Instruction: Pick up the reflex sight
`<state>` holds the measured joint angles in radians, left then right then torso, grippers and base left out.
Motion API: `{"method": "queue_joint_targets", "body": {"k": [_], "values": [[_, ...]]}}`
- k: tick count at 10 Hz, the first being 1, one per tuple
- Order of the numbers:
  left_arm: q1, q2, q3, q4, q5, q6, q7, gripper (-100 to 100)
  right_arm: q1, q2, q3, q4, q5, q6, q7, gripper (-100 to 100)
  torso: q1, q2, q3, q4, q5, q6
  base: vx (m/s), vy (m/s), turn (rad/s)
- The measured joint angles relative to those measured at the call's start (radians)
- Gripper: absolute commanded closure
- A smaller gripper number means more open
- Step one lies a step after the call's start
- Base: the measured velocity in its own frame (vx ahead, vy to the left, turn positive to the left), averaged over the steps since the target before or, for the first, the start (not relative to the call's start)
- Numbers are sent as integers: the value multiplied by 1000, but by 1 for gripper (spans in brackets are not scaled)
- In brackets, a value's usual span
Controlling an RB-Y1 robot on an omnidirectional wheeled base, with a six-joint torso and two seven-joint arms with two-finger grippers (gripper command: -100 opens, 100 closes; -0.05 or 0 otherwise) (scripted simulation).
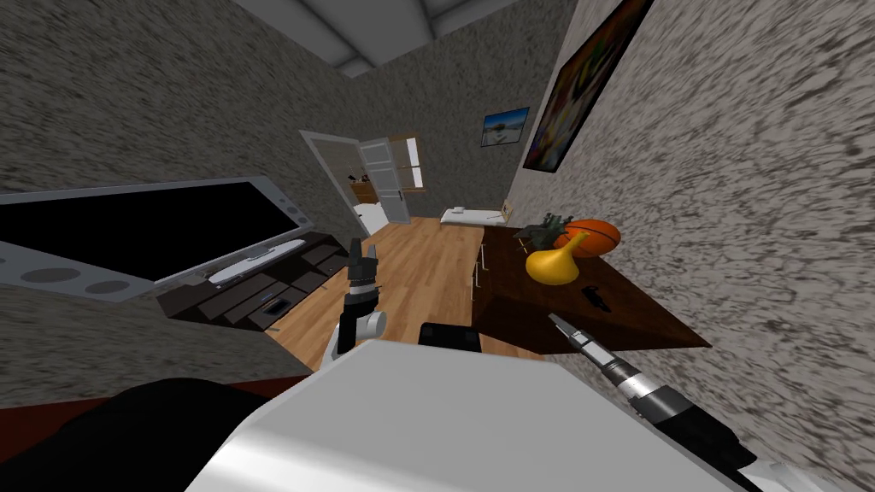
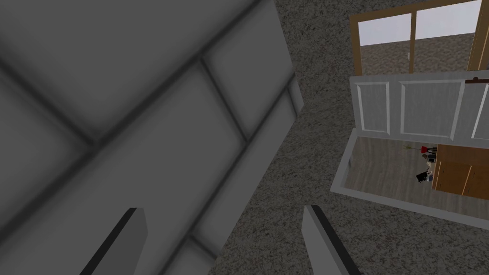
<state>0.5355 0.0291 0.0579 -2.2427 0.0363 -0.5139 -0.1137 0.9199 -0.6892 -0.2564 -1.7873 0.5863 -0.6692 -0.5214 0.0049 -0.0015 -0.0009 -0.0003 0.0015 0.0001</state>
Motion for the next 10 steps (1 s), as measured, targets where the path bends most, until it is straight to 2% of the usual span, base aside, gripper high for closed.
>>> {"method": "queue_joint_targets", "body": {"k": [1,4,6,8,10], "values": [[0,0,0,0,0,0,0,0,8,-28,0,21,30,5,-18,-100,-1,1,1,0,0,0,5,63,56],[0,0,0,0,0,0,0,0,54,-81,-34,105,71,-35,-50,-100,-2,1,0,0,0,0,30,71,98],[0,0,0,0,0,0,0,0,83,-113,-43,150,110,-43,-72,-100,-2,0,0,0,0,0,30,50,75],[0,0,0,0,0,0,0,0,93,-160,-48,204,147,-47,-106,-100,-3,1,1,0,-1,0,18,36,94],[0,0,0,0,0,0,0,0,134,-191,-63,237,182,-54,-128,-100,-4,1,1,0,-1,0,25,32,98]]}}
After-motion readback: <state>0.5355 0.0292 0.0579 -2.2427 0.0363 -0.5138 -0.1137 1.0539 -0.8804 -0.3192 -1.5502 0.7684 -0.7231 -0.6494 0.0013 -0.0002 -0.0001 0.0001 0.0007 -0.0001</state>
